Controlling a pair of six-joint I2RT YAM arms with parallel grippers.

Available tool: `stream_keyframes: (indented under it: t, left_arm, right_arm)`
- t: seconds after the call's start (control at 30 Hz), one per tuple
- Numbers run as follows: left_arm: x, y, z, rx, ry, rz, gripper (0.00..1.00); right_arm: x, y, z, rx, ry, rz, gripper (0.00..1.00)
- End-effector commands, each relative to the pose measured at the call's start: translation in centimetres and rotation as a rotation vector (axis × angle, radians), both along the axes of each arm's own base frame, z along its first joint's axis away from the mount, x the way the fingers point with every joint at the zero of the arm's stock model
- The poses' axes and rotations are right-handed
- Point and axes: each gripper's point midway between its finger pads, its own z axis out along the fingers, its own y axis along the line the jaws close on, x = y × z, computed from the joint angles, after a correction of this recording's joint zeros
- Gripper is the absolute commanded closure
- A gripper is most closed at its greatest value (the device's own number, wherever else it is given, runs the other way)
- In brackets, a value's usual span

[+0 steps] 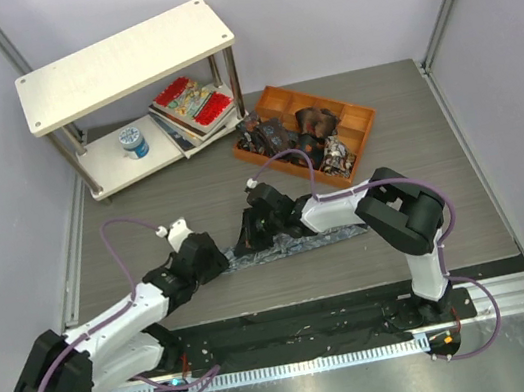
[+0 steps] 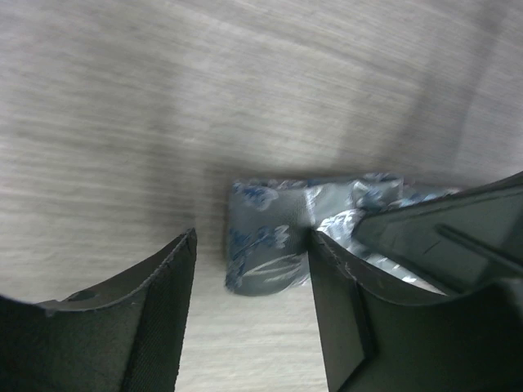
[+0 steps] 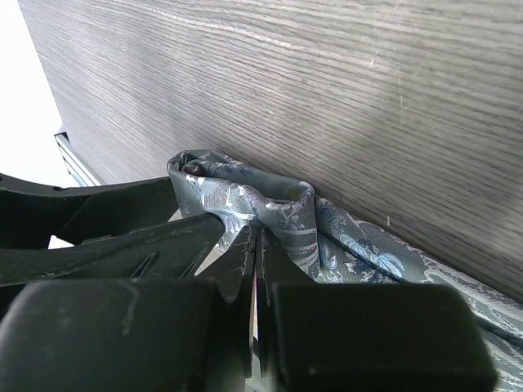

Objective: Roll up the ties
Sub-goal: Roll the tie at the center of the board.

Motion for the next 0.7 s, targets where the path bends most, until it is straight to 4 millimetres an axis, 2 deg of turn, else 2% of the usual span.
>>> stream_keyframes:
  t: [0.0,0.13,0.27,0.37,0.4,0.53,0.67]
  left_arm:
    - [0.4,-0.7,-0.9,-0.031,0.008,0.000,0.44]
    - [0.2,-1.1,-1.9,-0.037,0.037,-0.007,0.53]
    - [0.1,-1.1,-2.6,-0.020,0.063,-0.008,0.76]
    - [0.1,-0.8,-2.3,0.001,0.063,-0.014,0.87]
    - [0.4,-0.9,-1.7,0.001,0.052,-0.016,0.89]
    - [0.3,0.8,-0.4,0.094,0.053,0.002,0.97]
    - [0.8,1.3,1.9,0.125,0.014,0.001,0.99]
  right_arm:
    - [-0.3,-0.9,0.0,-0.032,-0.012,-0.010,0.96]
    - [-0.3,-1.0,0.0,-0.033,-0.012,-0.009,0.96]
    - [-0.2,-1.0,-0.1,-0.035,-0.012,-0.010,0.96]
    - [-0.2,-0.9,0.0,-0.033,-0.014,-0.010,0.96]
    - [-0.1,-0.9,0.0,-0.033,-0.015,-0.010,0.96]
    - [0.1,-0.6,0.8,-0.019,-0.030,-0.010,0.96]
    - [0.7,-0.3,2.5,0.015,-0.051,-0.014,0.96]
